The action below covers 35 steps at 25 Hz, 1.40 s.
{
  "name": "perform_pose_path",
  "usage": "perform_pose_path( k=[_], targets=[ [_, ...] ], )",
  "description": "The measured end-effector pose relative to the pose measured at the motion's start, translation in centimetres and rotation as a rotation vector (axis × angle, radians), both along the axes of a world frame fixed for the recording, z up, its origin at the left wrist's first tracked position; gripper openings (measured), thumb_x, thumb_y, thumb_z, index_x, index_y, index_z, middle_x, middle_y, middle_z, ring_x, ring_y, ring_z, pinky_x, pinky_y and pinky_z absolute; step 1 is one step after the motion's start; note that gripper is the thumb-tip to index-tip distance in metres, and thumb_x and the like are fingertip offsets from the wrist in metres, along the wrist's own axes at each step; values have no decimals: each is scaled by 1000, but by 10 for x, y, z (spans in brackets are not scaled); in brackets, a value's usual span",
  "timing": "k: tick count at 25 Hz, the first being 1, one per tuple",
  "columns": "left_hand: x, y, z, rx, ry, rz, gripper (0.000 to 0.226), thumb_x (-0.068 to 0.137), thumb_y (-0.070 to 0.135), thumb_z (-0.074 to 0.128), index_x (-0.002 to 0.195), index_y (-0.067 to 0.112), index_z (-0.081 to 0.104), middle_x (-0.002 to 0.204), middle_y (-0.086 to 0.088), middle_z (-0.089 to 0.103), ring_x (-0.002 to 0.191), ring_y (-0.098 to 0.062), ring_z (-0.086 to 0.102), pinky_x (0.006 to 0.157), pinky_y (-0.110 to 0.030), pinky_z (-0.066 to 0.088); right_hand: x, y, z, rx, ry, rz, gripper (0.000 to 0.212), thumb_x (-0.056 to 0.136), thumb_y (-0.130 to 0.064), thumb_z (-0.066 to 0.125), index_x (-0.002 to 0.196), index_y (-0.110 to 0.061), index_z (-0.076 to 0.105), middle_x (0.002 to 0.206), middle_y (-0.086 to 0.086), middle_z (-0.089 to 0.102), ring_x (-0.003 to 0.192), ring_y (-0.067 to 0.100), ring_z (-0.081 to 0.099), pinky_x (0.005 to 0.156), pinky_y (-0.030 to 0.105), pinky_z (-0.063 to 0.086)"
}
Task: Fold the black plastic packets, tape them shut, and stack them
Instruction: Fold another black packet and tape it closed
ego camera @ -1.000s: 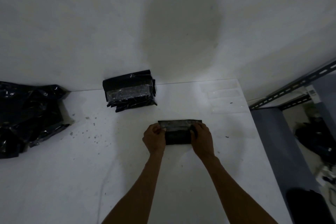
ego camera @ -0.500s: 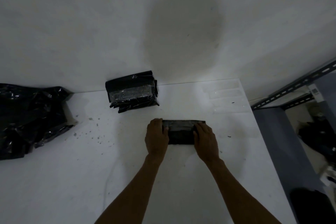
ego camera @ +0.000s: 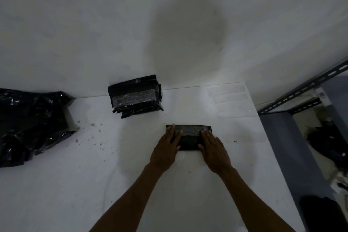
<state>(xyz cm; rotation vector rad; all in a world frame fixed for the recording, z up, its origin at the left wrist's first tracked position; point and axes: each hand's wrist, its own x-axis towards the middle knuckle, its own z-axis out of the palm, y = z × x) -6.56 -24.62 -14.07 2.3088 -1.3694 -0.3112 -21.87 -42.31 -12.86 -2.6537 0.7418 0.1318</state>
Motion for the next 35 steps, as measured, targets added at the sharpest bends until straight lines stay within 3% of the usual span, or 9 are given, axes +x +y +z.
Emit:
perform_pose_path(
  k=[4,7,11,14,18,21,25,31,35],
  targets=[
    [-8,-5,1,-34,97,72,60,101,42,36,154,18,25,162,-21,4,149,-37,8,110,-47,37,19,17,14,-42,-112,10,56,105,-43,21,153,-15,29,160,11,25,148,28,22,120,45,24],
    [-7,-4,-2,26,69,43,60,99,48,33,151,19,34,161,-17,13,148,-35,13,95,-46,53,16,25,7,-46,-45,92,64,103,-49,5,155,-17,26,161,6,22,149,26,20,118,48,28],
    [0,-3,5,46,126,54,56,101,47,40,151,24,34,163,-11,9,150,-30,9,106,-47,44,0,13,1,-14,-8,-65,78,97,-58,-7,155,-17,24,161,5,22,148,22,23,121,43,20],
    [3,-12,9,-24,141,140,51,100,38,46,145,13,46,159,-19,22,146,-34,23,113,-46,34,12,11,13,-33,-82,-73,59,104,-43,13,148,-12,39,155,13,36,143,30,35,115,49,32],
    [2,-15,0,4,174,112,51,100,27,54,147,13,41,159,-19,22,148,-32,18,114,-47,36,31,18,7,24,-133,50,48,104,-26,32,151,-14,36,157,11,32,145,32,31,110,47,41],
    [7,-12,-1,2,168,112,52,98,28,57,147,18,43,159,-13,25,148,-26,20,115,-40,34,22,10,-6,54,-54,44,59,100,-11,47,155,-20,26,161,5,25,148,27,24,112,44,39],
    [10,-12,0,-45,116,99,53,90,21,69,139,10,53,154,-18,34,143,-35,31,109,-44,40,18,4,2,-19,-27,-39,62,91,0,57,149,-6,35,154,15,36,144,30,34,110,52,40],
    [5,0,-4,-37,160,56,61,91,21,68,146,13,43,157,-11,29,144,-30,31,99,-43,51,23,24,1,-76,-126,134,52,98,-15,55,147,-5,41,152,13,41,140,30,39,108,50,43],
    [21,13,-5,-31,145,-11,61,94,21,65,149,19,38,158,-9,29,142,-29,35,104,-47,47,29,20,9,-39,-104,-74,45,99,-24,54,140,-6,50,145,15,49,129,32,52,102,45,49]
  ],
)
